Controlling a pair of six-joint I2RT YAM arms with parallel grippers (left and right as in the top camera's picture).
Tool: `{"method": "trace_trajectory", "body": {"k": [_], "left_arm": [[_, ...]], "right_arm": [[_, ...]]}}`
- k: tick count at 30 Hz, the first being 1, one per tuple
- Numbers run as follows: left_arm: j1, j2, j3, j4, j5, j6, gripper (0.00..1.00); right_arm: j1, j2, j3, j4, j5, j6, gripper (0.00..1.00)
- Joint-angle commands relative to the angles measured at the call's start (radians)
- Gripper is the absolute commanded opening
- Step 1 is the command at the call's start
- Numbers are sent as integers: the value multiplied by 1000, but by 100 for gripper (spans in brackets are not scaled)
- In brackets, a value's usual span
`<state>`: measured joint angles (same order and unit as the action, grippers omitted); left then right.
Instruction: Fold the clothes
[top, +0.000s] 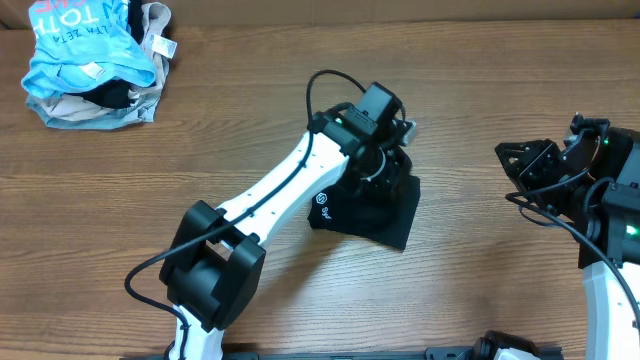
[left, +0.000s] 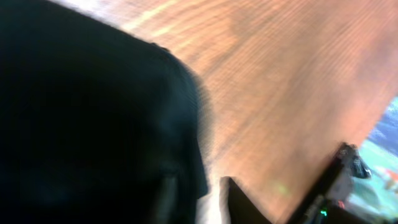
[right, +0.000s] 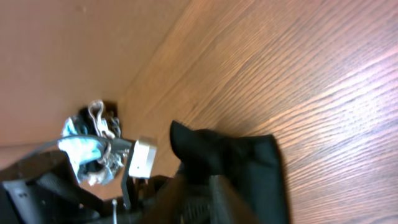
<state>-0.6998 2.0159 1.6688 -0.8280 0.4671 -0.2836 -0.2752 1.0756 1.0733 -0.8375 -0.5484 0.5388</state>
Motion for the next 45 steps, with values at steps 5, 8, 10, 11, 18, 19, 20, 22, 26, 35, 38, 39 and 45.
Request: {"method": "trace_trajectory", "body": {"k": [5, 8, 10, 11, 18, 19, 20, 22, 26, 35, 38, 39, 45], "left_arm": [[-43, 7, 51, 17, 54, -9, 92], [6, -4, 139, -18, 50, -9, 100], [51, -8, 219, -67, 35, -9, 100], [75, -9, 256, -95, 21, -9, 100], [286, -10, 442, -274, -93, 19, 100], [313, -10, 443, -279, -91, 23, 100], [344, -10, 443, -285, -89, 23, 100], [391, -8, 442, -294, -89, 22, 100], [467, -8, 441, -306, -82, 23, 100], [493, -8, 441, -339, -161, 53, 100], [491, -8, 441, -348, -165, 66, 100], [491, -8, 441, -350, -164, 71, 100], [490, -8, 441, -366, -211, 112, 100]], "right_arm": [[-2, -4, 9, 5, -11, -32, 37], [-2, -4, 9, -12, -11, -48, 38], [-2, -4, 9, -24, -11, -59, 39], [-2, -3, 9, -31, -10, -68, 40], [25, 35, 5, -60, -6, -102, 42], [42, 48, 3, -58, -1, -102, 42], [69, 65, 0, -50, 8, -100, 42], [129, 102, -2, -31, 29, -80, 43], [330, 204, -2, 41, 118, 11, 46], [666, 475, -2, 101, 327, 140, 53], [689, 509, -2, 99, 367, 143, 48], [691, 512, -2, 99, 378, 143, 45], [692, 512, -2, 89, 392, 138, 30]]}}
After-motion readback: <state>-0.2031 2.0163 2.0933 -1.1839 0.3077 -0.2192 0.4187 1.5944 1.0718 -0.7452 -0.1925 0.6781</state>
